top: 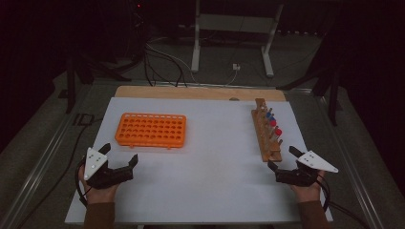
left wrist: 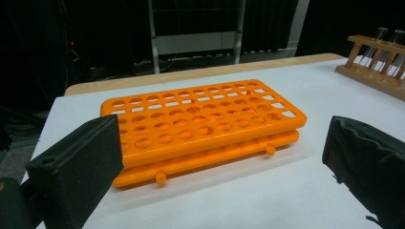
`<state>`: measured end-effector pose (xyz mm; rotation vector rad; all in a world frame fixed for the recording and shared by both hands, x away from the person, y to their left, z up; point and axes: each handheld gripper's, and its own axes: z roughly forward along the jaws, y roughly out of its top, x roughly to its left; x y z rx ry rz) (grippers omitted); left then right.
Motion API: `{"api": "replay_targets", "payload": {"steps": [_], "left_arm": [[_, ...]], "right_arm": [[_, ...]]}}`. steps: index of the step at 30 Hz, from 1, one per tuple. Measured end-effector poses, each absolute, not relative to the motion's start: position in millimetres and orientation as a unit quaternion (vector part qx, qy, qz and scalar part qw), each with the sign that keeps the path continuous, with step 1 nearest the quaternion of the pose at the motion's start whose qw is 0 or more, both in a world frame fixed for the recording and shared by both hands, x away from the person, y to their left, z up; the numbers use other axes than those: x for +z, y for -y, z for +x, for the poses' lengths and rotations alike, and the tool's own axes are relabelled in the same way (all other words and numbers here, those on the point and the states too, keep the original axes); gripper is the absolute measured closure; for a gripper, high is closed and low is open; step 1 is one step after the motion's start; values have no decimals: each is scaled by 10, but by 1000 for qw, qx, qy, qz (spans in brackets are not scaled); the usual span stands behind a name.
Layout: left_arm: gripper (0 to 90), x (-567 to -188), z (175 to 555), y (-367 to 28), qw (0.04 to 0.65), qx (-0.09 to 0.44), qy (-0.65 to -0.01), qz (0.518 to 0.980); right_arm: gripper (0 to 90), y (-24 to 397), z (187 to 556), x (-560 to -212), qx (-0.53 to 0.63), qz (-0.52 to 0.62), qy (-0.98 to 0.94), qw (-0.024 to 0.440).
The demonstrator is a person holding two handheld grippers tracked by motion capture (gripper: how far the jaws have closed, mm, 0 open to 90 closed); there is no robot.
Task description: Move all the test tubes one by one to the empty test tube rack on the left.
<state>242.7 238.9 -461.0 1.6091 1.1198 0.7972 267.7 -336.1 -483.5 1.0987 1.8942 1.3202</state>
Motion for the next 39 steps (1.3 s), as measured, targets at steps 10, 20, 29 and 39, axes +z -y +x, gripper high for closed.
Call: {"api": "replay_targets", "payload": {"steps": [10,20,29,39], "left_arm": [[7,-4615,2421,-2396,493,328,-464,659],[6,-4623,2407,-2423,496,327,-474,650],[7,-4628,2402,-2417,494,326,-474,652],[7,-4640,2411,-2400,493,323,-474,654]], "right_arm": [[1,3358,2676,-4819,501,414,-704,287],[1,3372,2784,-4671,516,426,-690,276],[38,3341,2938,-4569,503,429,-704,259],[217,3382,3205,-4523,480,457,-707,250]]}}
